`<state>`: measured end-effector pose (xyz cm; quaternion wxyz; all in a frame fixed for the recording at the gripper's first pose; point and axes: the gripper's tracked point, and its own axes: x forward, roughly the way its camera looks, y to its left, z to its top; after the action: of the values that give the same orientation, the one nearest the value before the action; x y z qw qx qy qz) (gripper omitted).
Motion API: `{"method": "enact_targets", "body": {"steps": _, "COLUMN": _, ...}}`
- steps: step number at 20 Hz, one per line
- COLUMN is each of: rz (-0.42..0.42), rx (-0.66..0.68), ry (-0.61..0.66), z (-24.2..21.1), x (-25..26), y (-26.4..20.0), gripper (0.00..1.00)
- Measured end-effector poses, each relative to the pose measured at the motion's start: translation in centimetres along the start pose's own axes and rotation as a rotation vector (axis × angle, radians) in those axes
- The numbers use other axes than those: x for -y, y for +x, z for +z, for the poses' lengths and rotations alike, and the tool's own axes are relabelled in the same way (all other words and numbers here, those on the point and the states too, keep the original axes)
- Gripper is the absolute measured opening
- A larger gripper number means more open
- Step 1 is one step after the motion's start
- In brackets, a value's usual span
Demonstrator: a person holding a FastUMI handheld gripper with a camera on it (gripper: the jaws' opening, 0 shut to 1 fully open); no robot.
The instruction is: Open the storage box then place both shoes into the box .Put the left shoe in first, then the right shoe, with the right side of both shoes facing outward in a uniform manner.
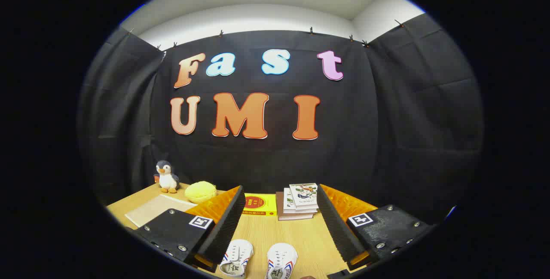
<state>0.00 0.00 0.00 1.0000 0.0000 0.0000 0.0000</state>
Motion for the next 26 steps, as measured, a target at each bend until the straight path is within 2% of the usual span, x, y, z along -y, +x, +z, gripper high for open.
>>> {"method": "enact_targets", "body": {"steps": 5, "rz": 0.036, "rx": -0.091, "ry": 0.096, "z": -1.8, "x": -2.0, "y": 0.0, "gripper": 0.99}}
{"method": "enact_targets", "body": {"steps": 11, "rz": 0.045, "rx": -0.113, "ry": 0.077, "z": -1.9, "x": -2.1, "y": 0.2, "gripper": 0.99}}
{"method": "enact_targets", "body": {"steps": 21, "rz": 0.137, "rx": -0.147, "ry": -0.023, "z": -3.9, "x": -3.0, "y": 1.5, "gripper": 0.98}}
{"method": "enact_targets", "body": {"steps": 23, "rz": 0.15, "rx": -0.171, "ry": -0.006, "z": -4.7, "x": -2.9, "y": 1.6, "gripper": 0.99}}
{"method": "enact_targets", "body": {"steps": 26, "rz": 0.216, "rx": -0.178, "ry": 0.059, "z": -5.6, "x": -3.9, "y": 2.3, "gripper": 0.99}}
